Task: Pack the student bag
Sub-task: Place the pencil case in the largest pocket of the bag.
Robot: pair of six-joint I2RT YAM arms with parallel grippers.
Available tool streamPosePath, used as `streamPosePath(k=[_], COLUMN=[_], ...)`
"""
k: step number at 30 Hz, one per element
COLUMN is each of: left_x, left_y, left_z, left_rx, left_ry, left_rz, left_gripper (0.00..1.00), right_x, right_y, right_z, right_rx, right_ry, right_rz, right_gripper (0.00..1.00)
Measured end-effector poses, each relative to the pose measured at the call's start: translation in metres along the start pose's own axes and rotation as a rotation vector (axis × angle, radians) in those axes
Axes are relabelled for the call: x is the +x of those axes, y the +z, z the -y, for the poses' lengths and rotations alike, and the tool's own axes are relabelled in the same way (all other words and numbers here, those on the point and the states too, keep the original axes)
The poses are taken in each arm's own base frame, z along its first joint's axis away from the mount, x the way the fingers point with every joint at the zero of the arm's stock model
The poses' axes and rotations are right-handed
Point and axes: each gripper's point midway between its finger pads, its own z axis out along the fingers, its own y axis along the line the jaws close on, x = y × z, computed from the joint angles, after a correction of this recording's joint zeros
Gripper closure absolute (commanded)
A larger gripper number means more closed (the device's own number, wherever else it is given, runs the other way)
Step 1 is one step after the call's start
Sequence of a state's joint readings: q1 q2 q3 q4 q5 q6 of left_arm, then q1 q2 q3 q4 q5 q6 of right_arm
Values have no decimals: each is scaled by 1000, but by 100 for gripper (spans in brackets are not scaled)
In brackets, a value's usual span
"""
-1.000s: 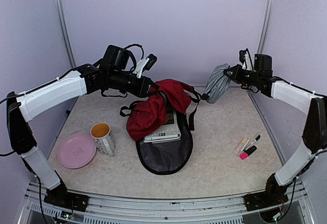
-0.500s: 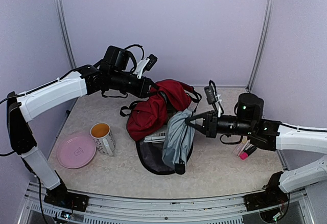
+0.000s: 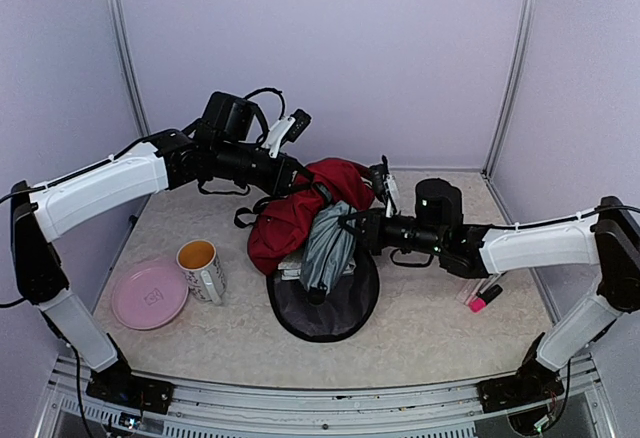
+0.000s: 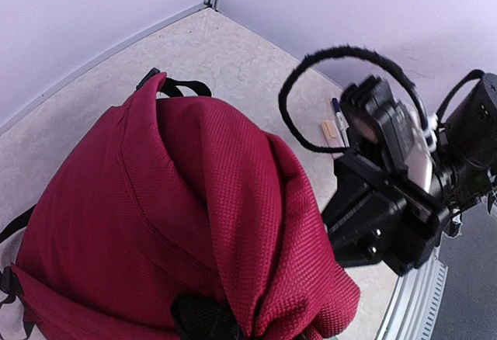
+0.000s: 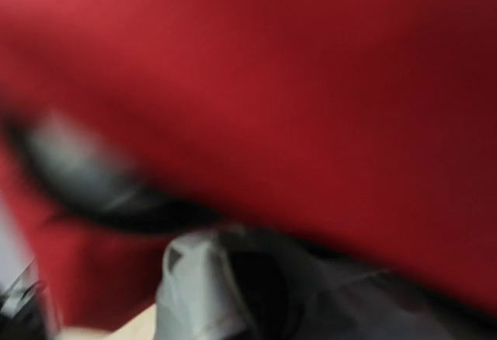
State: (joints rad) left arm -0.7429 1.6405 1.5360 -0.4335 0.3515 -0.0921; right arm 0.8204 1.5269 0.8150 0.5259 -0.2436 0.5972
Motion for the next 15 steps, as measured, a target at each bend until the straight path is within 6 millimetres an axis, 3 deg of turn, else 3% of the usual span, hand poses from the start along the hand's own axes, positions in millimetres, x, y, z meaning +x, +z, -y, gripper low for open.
streamPosePath(k=[6, 12, 15], left_x=[2, 7, 8], left_y=[-2, 1, 2], left_z=[7, 26, 34], left_rx=[26, 96, 126], left_ry=[4, 28, 35], left_rz=[-4, -16, -12], left_gripper=[100, 100, 100], right_x=[-34, -58, -61], right_y=[-5, 25, 34], right_z=[47, 50, 47], right_rx=[149, 142, 130], right_ry=[18, 52, 78], right_rz=[97, 150, 183], right_gripper=[100, 100, 100])
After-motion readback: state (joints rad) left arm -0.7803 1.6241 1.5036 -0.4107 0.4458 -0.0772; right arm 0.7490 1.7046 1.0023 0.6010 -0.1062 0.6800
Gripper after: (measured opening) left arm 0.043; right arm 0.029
